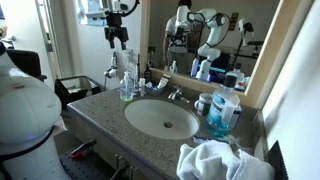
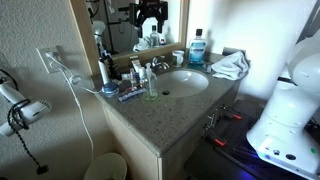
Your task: Take the cover off the bottle
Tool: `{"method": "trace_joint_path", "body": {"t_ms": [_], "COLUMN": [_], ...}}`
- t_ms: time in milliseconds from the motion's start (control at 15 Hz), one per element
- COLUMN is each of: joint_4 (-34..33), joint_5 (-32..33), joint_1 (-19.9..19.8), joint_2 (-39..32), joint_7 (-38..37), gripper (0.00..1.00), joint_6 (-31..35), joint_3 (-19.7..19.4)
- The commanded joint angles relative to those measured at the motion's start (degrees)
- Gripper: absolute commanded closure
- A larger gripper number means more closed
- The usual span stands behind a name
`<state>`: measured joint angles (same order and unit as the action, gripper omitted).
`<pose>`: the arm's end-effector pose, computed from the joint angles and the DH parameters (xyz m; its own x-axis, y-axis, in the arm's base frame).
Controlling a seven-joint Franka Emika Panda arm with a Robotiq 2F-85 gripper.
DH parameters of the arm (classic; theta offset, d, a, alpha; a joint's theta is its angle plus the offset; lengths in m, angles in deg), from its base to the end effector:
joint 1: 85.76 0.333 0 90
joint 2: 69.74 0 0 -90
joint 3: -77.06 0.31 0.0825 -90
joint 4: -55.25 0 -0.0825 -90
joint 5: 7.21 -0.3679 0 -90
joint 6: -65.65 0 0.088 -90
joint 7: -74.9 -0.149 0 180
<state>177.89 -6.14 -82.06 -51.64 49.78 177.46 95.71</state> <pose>0.4300 0.1846 0.4963 0.9877 -0.0468 0.1492 -0.0562 -0.9966 0.0596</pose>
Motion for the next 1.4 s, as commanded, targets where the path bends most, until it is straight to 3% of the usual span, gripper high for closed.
{"method": "trace_joint_path", "body": {"t_ms": [0, 267, 467, 933, 1333], "joint_4": [-0.11, -0.47, -1.99, -9.92, -18.26], "joint_5": [0.51, 1.20, 3.42, 8.96, 7.87], "joint_1": [1.48, 0.94, -1.14, -6.13, -9.34], "joint_2": [-0.19, -0.78, -3.34, -13.93, -20.92], "joint_7": [-0.39, -0.88, -1.55, -1.26, -5.29], "gripper": [0.00, 0.00, 0.00, 0.00, 0.00], "joint_6": [-0.12, -0.02, -0.42, 0.09, 2.23], "joint_3": [-1.30, -1.43, -3.75, -13.61, -22.09]}}
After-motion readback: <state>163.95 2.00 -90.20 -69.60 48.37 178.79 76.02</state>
